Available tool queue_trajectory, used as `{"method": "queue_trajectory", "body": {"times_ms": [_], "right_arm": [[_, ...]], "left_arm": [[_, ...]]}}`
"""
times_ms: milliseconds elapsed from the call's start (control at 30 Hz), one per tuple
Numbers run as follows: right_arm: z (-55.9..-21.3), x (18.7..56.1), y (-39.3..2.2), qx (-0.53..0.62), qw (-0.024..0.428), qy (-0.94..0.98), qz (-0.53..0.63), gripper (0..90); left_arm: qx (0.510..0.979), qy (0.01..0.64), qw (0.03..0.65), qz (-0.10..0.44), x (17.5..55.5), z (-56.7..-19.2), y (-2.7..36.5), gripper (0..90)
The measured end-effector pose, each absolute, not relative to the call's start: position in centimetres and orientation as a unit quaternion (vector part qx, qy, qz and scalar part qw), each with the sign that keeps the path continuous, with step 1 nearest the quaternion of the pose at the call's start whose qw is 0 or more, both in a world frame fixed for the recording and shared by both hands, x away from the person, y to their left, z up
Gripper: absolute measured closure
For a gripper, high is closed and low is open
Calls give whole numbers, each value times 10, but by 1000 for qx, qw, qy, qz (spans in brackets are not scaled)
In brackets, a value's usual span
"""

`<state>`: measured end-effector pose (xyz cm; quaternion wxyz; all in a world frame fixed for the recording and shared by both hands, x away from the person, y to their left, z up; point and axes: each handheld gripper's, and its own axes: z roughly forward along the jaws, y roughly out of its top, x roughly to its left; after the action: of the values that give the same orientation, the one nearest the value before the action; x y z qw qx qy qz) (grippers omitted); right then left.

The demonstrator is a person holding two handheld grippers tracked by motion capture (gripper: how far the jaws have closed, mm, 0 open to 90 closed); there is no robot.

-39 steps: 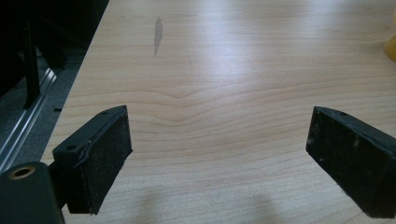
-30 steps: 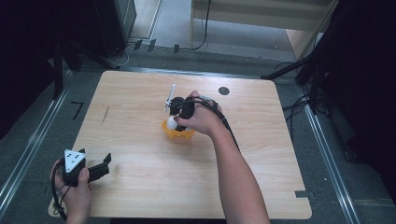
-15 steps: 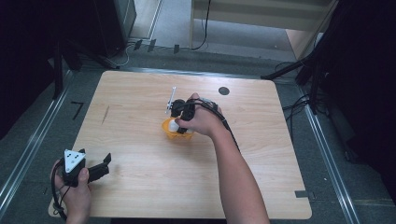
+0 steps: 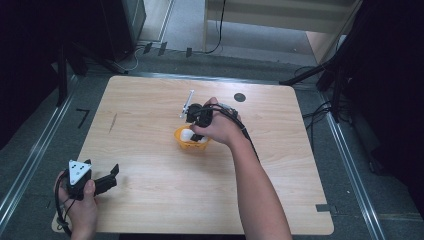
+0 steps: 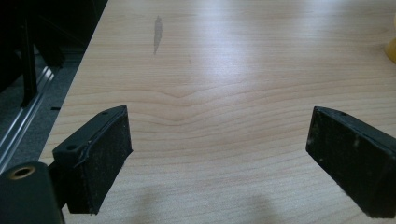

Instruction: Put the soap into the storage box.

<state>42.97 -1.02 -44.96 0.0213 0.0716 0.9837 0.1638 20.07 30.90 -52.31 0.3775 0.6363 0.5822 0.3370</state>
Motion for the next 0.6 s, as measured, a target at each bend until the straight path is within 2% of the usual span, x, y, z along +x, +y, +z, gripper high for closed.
{"method": "queue_trajectory", "body": {"times_ms": [267, 600], "right_arm": [[-442, 423, -27, 86, 17, 981, 176, 390], [-437, 413, -57, 111, 19, 974, 197, 316]], "left_arm": [[637, 582, 377, 336, 201, -523, 309, 69], [637, 581, 377, 339, 201, -523, 309, 69]]}}
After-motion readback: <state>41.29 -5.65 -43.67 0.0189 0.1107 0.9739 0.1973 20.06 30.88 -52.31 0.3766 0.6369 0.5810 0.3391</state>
